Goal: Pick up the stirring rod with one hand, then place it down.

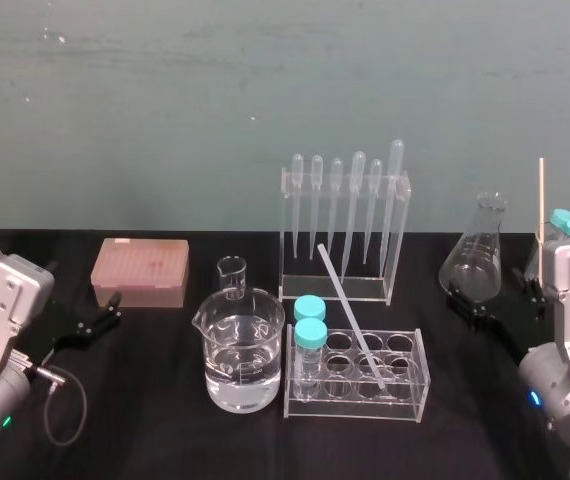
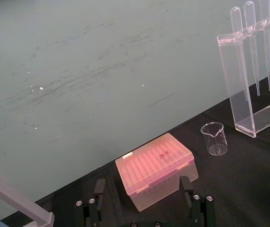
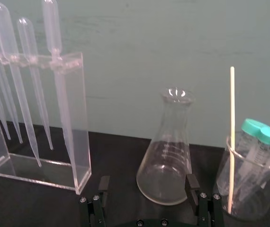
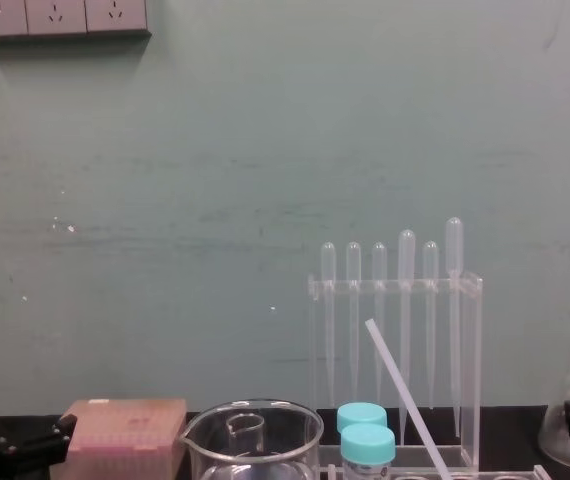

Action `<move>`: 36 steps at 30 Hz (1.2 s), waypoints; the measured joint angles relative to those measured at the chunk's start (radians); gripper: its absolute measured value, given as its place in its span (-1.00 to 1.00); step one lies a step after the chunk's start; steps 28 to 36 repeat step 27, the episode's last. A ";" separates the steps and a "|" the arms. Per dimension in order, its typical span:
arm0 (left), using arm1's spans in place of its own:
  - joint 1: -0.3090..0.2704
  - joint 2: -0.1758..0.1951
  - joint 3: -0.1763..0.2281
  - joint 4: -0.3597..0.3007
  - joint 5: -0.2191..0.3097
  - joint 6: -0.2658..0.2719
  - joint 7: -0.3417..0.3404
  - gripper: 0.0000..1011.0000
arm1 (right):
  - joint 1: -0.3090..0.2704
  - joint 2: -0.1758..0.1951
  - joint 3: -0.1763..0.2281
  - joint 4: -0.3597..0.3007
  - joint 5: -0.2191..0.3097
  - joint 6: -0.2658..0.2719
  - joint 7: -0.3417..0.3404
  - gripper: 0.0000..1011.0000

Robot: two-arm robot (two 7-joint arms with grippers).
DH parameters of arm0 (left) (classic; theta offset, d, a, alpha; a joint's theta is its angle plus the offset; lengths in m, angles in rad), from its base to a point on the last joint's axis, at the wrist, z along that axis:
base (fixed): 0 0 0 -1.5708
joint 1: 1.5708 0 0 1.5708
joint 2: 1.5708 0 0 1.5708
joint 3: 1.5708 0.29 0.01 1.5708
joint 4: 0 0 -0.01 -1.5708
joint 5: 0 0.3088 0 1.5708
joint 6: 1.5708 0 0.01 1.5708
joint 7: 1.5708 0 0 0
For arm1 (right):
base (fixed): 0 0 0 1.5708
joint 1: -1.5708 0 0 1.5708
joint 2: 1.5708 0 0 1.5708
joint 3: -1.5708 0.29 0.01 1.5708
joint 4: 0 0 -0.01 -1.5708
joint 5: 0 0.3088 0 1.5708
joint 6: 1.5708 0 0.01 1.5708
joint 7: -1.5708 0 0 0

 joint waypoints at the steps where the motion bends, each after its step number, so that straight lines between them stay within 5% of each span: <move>1: 0.000 0.000 0.000 0.000 0.000 0.000 0.000 0.98 | -0.004 -0.002 0.004 0.000 -0.004 0.003 -0.004 0.98; 36: 0.000 0.000 0.000 0.000 0.000 0.000 0.000 0.98 | 0.000 0.001 -0.001 -0.002 -0.002 -0.001 -0.002 0.98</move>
